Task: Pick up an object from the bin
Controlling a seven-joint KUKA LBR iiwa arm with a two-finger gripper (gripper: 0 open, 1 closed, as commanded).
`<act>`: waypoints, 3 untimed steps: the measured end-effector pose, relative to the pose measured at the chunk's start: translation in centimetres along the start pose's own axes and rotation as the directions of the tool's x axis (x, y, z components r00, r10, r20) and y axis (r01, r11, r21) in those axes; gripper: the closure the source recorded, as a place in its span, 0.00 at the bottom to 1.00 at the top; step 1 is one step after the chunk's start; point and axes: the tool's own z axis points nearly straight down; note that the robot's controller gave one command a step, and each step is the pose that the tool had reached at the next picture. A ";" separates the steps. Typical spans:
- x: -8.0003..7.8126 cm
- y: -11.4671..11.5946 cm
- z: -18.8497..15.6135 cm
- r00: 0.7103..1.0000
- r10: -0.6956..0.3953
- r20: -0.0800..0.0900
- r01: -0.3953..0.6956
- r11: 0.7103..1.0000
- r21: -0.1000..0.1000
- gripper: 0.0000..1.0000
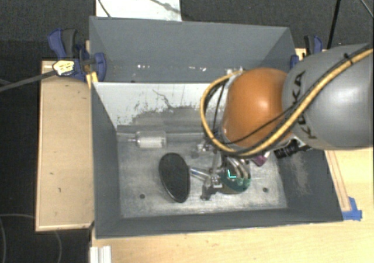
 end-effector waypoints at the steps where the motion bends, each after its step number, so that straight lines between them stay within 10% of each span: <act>1: -3.1 -6.0 9.8 0.990 -0.142 0.013 0.142 0.990 -0.001 0.00; 2: -3.3 -5.9 9.3 0.990 -0.138 0.020 0.138 0.990 0.000 1.00; 3: -4.7 -7.9 -4.8 0.975 -0.223 0.017 0.223 0.975 0.004 1.00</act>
Offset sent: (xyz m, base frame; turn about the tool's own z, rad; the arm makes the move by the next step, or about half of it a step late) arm 0.0286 -0.0593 -0.0986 -0.1444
